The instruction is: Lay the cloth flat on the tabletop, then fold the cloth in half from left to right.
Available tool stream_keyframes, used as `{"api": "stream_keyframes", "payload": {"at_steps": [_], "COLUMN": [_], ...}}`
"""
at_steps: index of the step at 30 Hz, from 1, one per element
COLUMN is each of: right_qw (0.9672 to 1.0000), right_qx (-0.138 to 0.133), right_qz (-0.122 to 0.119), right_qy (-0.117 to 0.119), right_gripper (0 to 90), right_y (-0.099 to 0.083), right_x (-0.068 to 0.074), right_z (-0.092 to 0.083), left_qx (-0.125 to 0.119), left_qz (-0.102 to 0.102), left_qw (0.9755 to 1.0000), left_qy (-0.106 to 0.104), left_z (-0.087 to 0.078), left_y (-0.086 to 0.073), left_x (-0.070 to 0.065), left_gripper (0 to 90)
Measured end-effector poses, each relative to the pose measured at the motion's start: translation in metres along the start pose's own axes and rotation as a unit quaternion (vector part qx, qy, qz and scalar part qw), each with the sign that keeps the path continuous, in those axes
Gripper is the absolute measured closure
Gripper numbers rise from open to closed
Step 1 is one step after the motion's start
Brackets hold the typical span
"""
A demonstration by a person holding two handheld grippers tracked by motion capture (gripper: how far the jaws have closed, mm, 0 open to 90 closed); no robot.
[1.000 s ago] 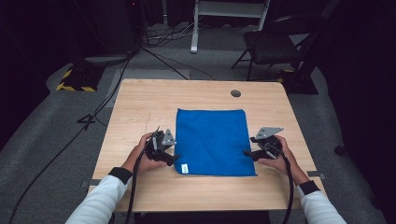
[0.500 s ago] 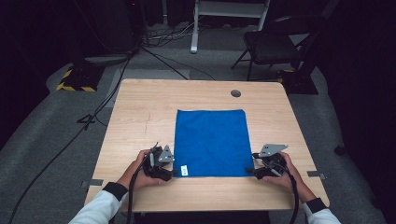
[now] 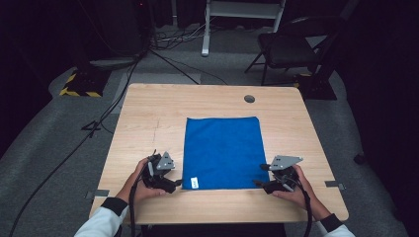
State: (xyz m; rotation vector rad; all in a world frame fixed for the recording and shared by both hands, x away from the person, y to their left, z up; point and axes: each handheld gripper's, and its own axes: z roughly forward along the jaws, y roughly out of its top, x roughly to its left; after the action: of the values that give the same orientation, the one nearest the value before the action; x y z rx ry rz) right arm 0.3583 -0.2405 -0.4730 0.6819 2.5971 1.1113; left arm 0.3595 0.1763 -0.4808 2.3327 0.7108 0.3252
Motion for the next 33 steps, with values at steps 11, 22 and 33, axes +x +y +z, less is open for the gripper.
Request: {"api": "stream_keyframes", "payload": {"at_steps": [11,22,33], "right_qw": [0.9985,0.9967,0.9932], "right_qx": [-0.016,-0.009,-0.013], "right_qz": [-0.04,-0.067,-0.092], "right_qy": [0.032,0.046,0.071], "right_gripper": [38.5,40.7,43.0], "right_y": [0.035,0.052,0.078], "right_x": [0.021,0.036,0.06], "right_z": [0.03,0.051,0.081], "left_qx": [-0.013,-0.023,-0.031], "left_qz": [-0.014,-0.02,-0.03], "left_qw": [0.9998,0.9988,0.9981], "left_qy": [0.012,0.038,0.043], "left_z": [-0.002,0.005,0.009], "left_y": [0.004,0.016,0.029], "left_x": [0.02,0.034,0.048], "left_gripper": [18.8,19.5,19.5]}}
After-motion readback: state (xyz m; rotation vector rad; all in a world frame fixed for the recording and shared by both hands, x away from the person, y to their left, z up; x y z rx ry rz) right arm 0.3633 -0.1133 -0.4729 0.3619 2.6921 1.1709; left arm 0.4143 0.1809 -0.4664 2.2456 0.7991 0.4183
